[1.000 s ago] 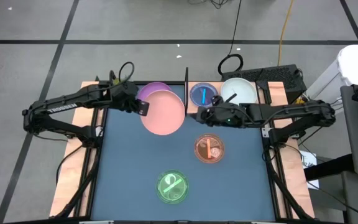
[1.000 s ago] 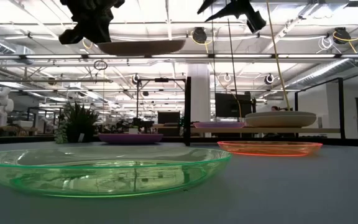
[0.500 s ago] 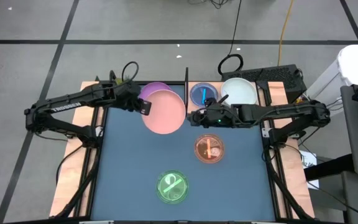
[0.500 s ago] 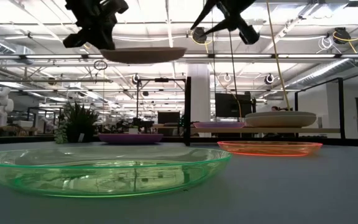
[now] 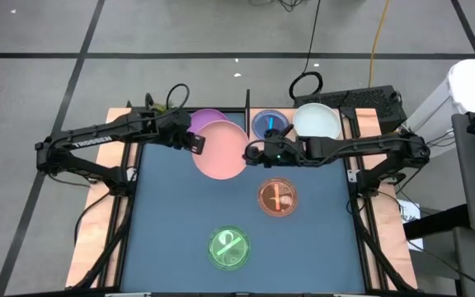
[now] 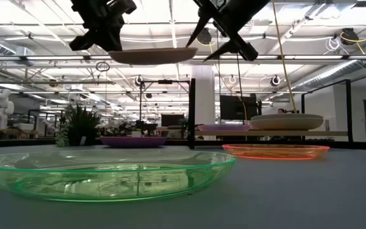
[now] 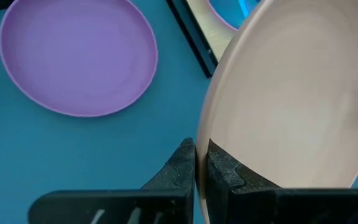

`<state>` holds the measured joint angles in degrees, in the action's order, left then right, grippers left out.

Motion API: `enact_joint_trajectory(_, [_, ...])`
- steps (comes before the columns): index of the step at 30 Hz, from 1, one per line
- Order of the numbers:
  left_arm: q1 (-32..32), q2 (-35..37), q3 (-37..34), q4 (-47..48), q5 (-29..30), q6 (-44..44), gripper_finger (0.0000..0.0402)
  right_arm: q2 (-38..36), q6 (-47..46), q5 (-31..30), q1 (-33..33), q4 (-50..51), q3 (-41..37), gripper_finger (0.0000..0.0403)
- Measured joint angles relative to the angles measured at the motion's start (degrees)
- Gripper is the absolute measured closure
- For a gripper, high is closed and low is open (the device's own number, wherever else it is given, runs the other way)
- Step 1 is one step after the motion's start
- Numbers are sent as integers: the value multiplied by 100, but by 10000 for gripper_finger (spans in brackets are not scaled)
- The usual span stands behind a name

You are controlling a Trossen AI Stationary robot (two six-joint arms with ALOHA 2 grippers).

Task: Place and stack plates onto a shelf
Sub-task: Stack the light brown plate on the light blue plate on the shelf

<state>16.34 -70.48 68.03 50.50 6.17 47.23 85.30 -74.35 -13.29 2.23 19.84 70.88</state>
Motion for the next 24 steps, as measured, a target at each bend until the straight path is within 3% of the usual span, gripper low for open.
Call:
enact_joint_trajectory(6, [2, 0, 0, -57, -11, 100, 390, 37, 152, -1, 187, 19, -1, 230])
enact_joint_trajectory(16, [-227, -7, -3, -183, -54, 552, 390, 26, 675, 175, 340, -4, -1, 386])
enact_joint_trajectory(24, [-392, -7, -11, -410, -62, 949, 369, 20, 747, 139, 345, 232, -1, 397])
